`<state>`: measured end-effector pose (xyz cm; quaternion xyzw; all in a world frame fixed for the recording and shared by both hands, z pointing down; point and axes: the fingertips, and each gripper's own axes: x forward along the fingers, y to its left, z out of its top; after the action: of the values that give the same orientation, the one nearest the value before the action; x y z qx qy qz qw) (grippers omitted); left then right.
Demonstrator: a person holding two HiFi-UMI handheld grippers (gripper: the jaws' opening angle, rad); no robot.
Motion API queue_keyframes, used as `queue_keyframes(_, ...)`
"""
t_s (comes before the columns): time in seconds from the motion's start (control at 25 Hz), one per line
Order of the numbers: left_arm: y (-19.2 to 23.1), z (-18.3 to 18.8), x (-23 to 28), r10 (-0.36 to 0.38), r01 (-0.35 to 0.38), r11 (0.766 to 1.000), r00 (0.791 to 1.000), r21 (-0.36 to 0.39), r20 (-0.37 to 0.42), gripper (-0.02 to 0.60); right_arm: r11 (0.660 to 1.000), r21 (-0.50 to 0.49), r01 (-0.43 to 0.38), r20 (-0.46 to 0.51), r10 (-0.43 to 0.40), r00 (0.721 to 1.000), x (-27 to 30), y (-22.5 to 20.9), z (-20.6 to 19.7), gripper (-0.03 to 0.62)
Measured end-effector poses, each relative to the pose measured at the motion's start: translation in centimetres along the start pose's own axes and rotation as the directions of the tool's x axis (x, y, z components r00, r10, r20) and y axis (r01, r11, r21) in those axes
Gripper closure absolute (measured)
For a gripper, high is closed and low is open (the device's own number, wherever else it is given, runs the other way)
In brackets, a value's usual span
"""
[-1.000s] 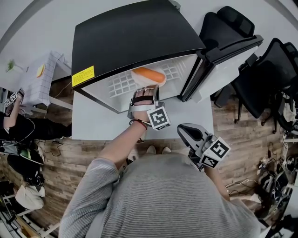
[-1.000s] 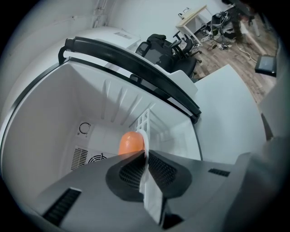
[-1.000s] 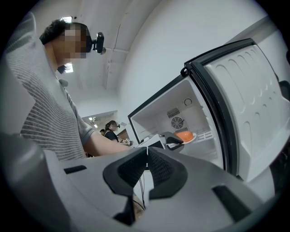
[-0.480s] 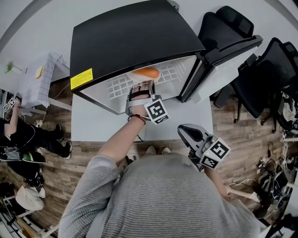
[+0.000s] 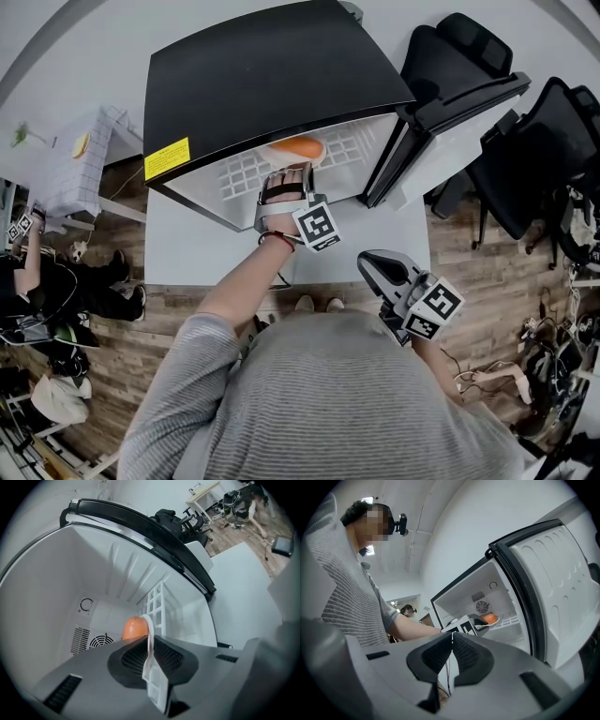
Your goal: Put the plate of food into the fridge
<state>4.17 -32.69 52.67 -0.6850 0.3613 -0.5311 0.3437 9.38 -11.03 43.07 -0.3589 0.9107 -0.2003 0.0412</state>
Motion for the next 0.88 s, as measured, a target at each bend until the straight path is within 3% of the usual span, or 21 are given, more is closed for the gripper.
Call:
queue_keyframes(0.2,0.12,-0.06,-0.02,0.006,-0.006,1.0,1.0,-0.016,0.013,0.54,1.0,0.0,-0.001,-0.001,0.001,1.0,0.06,0.01,-0.11,0.58)
queue_keyframes(0.44,0.41,0.5,-0.2,-0.018,0.02,0.998,0.999,-0.052,0.042,0.453,1.0,0.001,-0.002,-0.004,0.002,1.0,0.06,0.06,-0.11,0.58)
queue_keyframes(0.88,0.53,0.2,-0.44,-0.032,0.033,0.999,0.999,-0.017,0.039,0.417,1.0,0.003,0.005,-0.009,-0.005,1.0,-0.24,0.12,-0.32,0.579)
